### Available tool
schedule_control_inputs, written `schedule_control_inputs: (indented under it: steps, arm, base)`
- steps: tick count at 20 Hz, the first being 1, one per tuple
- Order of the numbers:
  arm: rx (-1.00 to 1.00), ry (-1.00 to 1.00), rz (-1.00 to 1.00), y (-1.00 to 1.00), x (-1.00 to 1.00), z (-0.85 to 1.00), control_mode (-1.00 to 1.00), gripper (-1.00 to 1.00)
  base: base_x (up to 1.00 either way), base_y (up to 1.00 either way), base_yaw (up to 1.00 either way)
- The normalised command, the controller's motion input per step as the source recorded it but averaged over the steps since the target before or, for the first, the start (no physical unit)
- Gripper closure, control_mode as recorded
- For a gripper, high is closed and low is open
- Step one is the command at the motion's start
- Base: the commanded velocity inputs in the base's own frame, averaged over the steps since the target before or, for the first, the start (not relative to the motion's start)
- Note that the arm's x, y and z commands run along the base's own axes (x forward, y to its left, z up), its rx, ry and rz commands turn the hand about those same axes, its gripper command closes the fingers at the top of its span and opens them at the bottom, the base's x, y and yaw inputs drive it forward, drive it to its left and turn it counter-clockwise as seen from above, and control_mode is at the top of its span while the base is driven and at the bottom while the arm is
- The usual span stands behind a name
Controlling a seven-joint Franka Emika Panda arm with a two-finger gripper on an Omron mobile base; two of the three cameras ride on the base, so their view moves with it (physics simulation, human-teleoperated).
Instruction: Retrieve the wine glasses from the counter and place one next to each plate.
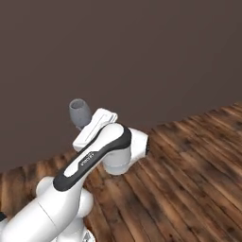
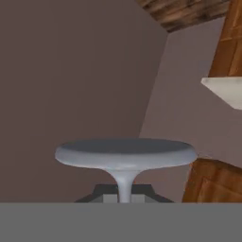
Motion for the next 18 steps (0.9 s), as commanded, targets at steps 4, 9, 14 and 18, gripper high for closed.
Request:
schedule_control_inputs:
  steps: [4,9,14,18]
  arm:
    - [0.0,0.0,0.0,0.0,0.0,0.0,1.0,1.0]
    - [0.0,0.0,0.0,0.0,0.0,0.0,1.0,1.0]
    - [0.0,0.0,0.0,0.0,0.0,0.0,1.0,1.0]
    - [0.0,0.0,0.0,0.0,0.0,0.0,1.0,1.0]
  base:
    - [1.0,0.65,-0.75]
    - [1.0,0.63,-0.74]
    - [1.0,0.63,-0.76]
    - [1.0,0.61,-0.77]
